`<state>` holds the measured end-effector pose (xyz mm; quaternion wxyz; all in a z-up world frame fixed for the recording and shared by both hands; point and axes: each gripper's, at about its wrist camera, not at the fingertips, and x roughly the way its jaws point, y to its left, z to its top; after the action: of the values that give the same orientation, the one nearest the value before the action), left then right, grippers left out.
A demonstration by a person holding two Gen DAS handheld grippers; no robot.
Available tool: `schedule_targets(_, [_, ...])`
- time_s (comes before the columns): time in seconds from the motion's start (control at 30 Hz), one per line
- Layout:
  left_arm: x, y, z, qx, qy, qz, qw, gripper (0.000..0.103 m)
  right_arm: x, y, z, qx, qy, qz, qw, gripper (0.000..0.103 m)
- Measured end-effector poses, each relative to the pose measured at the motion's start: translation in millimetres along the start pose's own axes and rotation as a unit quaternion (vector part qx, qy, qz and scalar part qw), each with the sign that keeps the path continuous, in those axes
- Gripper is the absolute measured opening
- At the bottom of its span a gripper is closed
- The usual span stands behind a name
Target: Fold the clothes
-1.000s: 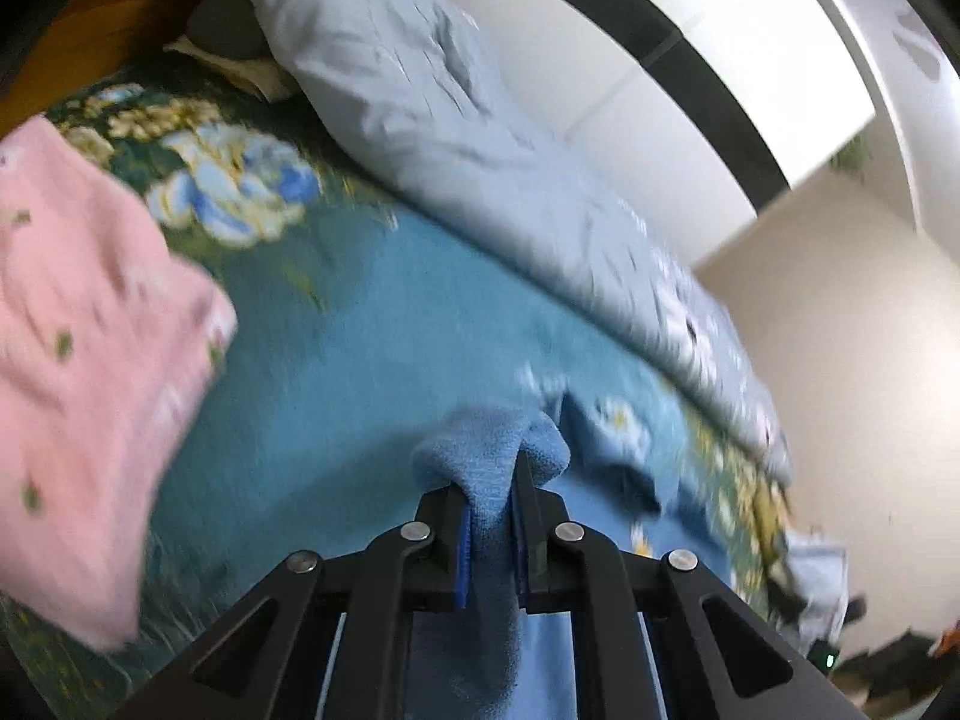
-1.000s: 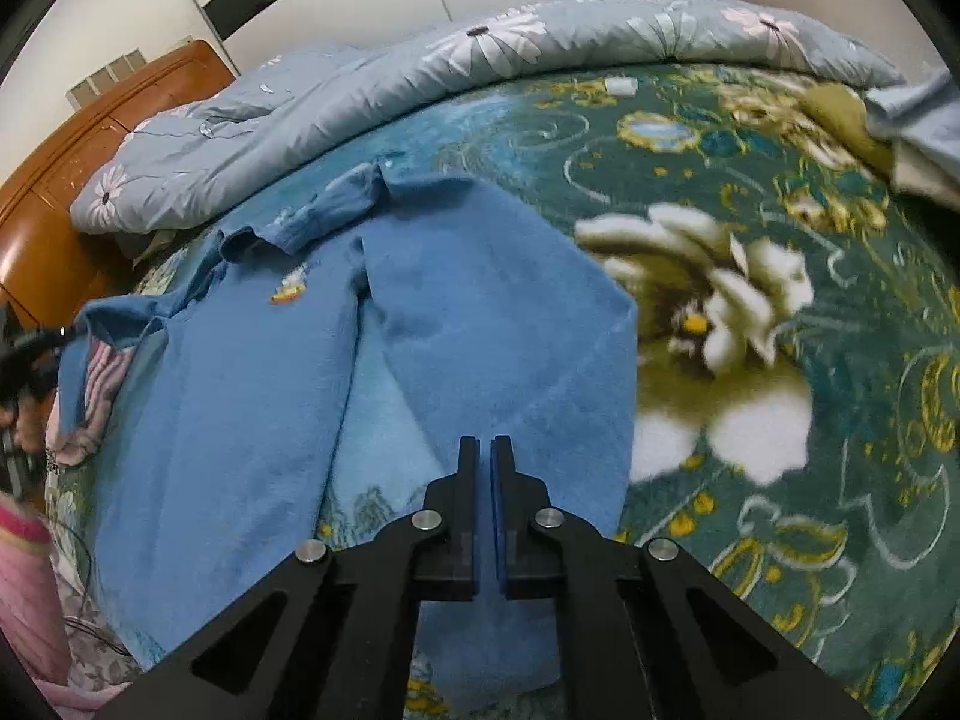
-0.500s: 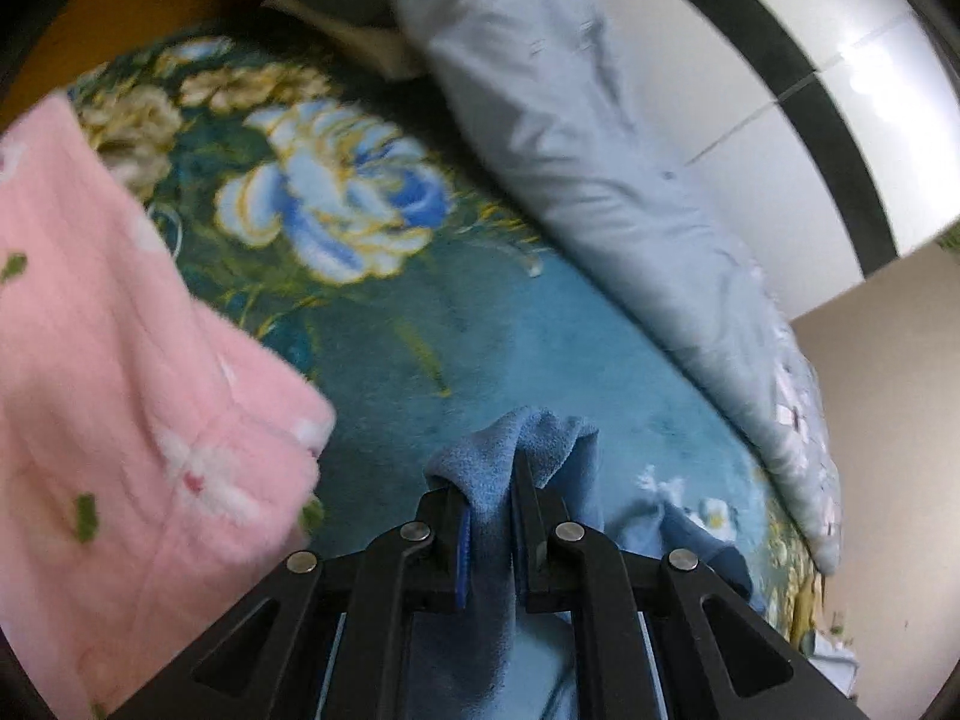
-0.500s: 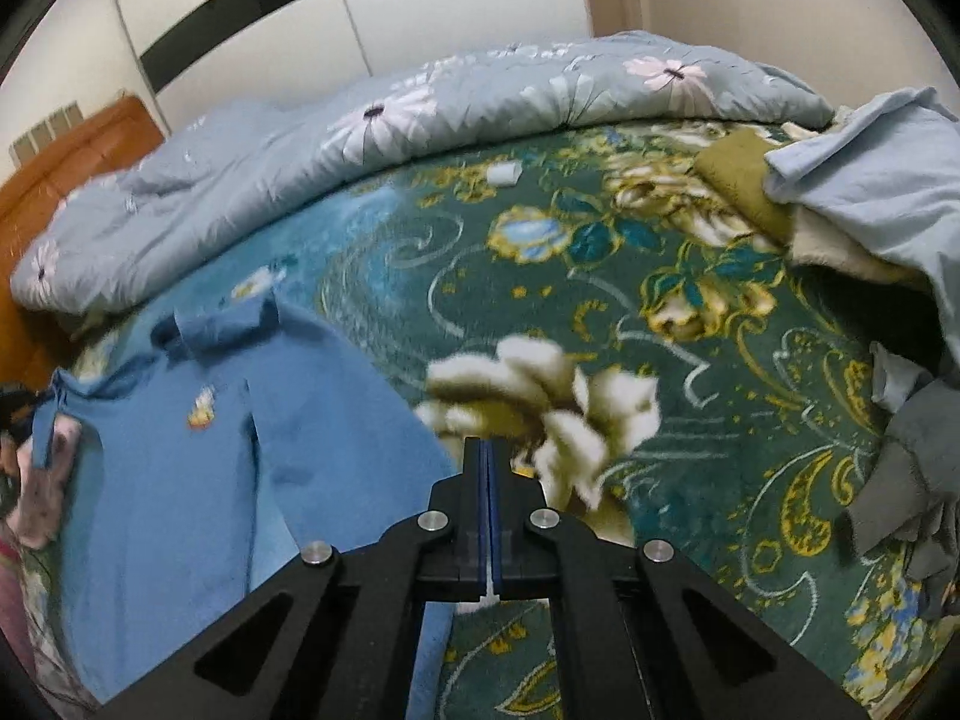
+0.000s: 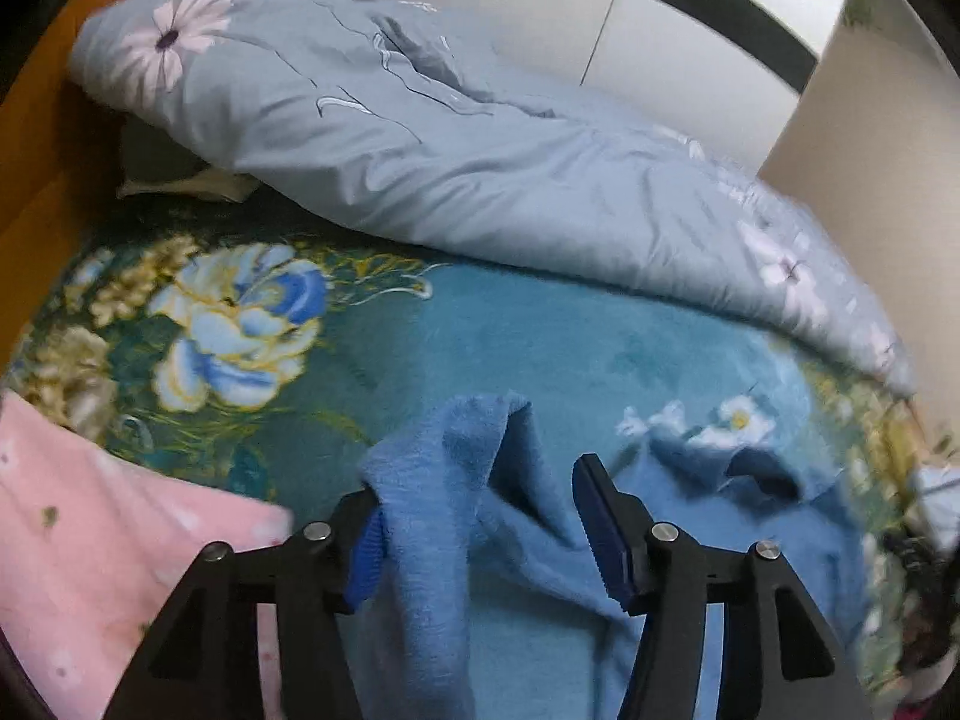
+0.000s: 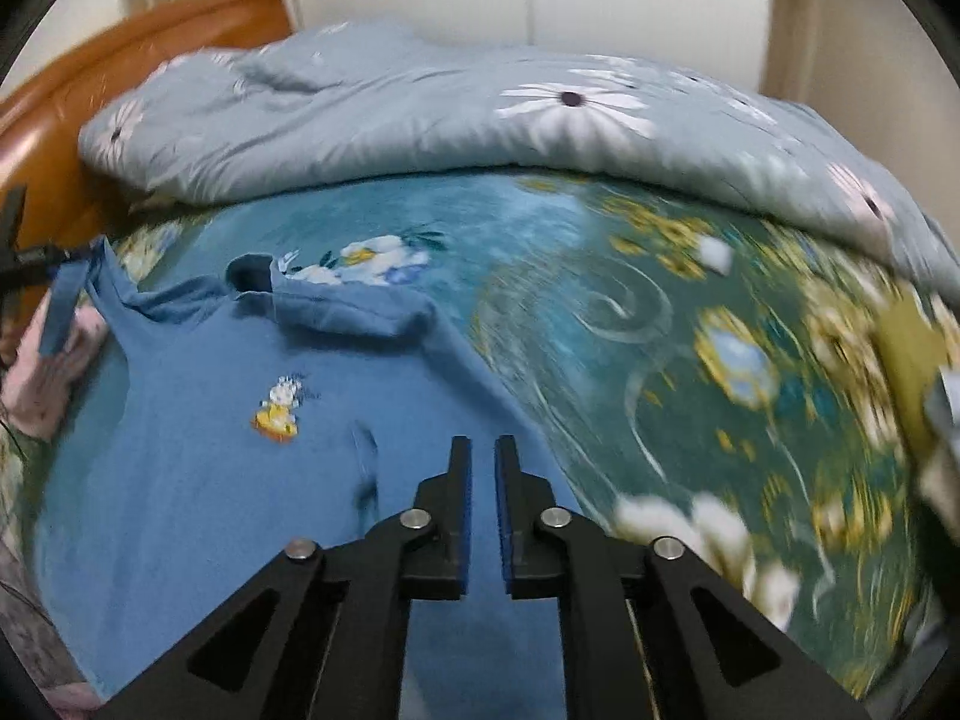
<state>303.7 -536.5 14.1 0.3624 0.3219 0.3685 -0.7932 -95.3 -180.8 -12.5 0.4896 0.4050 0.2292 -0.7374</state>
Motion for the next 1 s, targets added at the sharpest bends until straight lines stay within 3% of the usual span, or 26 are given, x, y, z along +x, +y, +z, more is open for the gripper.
schedule_targets(0.1, [3, 33, 5, -0.085, 0.024, -0.066, 0.9939, 0.065, 20, 9, 15, -0.018, 0.007, 0.011, 1.000, 0.023])
schedule_targets(0.13, [2, 38, 5, -0.082, 0.032, -0.065, 0.9940, 0.065, 27, 11, 19, -0.024, 0.011, 0.014, 1.000, 0.024])
schedule_targets(0.2, [-2, 40, 0, -0.042, 0.052, -0.027, 0.9974, 0.065, 40, 17, 26, -0.040, 0.019, 0.014, 0.999, 0.033])
schedule_targets(0.33, [-5, 39, -18, 0.016, 0.091, -0.007, 0.9957, 0.065, 66, 23, 35, -0.068, 0.039, 0.012, 0.997, 0.037])
schedule_targets(0.43, [-6, 43, -29, 0.043, 0.121, -0.030, 0.9912, 0.067, 83, 25, 40, -0.084, 0.048, 0.003, 0.995, 0.037])
schedule_targets(0.5, [-7, 50, -33, 0.049, 0.134, -0.026, 0.9895, 0.068, 94, 23, 43, -0.080, 0.055, 0.002, 0.995, 0.037])
schedule_targets(0.6, [-21, 68, -33, 0.034, 0.126, -0.015, 0.9914, 0.071, 108, 20, 47, -0.068, 0.060, 0.001, 0.996, 0.038])
schedule_targets(0.7, [-41, 72, -31, 0.028, 0.091, -0.014, 0.9954, 0.075, 117, 17, 47, -0.061, 0.060, 0.012, 0.996, 0.038])
schedule_targets(0.73, [-45, 65, -31, 0.037, 0.078, -0.011, 0.9962, 0.080, 120, 17, 47, -0.061, 0.058, 0.016, 0.996, 0.038])
schedule_targets(0.83, [-28, 24, -25, 0.092, 0.074, -0.019, 0.9928, 0.080, 123, 17, 50, -0.052, 0.053, 0.019, 0.997, 0.038])
schedule_targets(1.0, [54, -58, -17, 0.168, 0.121, -0.068, 0.9759, 0.080, 125, 22, 53, -0.046, 0.051, 0.024, 0.997, 0.038])
